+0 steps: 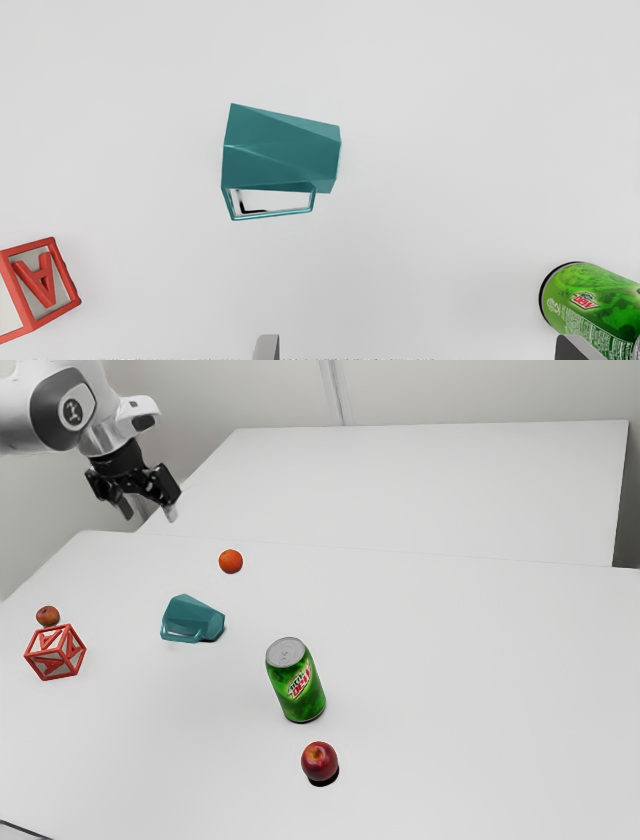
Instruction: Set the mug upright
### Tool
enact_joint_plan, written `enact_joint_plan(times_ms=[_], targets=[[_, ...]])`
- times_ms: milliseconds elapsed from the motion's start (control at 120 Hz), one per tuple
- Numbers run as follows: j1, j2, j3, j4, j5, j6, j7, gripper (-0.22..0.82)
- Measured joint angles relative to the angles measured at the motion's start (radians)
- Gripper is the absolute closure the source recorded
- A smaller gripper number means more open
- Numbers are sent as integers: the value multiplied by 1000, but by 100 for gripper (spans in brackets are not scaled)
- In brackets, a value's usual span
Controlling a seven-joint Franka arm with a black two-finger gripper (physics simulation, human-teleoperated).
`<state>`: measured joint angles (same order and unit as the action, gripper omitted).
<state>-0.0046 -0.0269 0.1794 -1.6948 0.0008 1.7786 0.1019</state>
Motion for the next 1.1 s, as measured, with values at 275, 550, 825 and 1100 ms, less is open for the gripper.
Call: enact_joint_plan(times_ms=[275, 550, 825, 1100], targets=[[224, 135, -1, 0, -217, -68, 32, 0], [377, 352, 0, 99, -370, -107, 119, 0], [403, 532, -9, 244, -466, -117, 232, 0], [403, 638, -9, 309, -594, -117, 307, 0]])
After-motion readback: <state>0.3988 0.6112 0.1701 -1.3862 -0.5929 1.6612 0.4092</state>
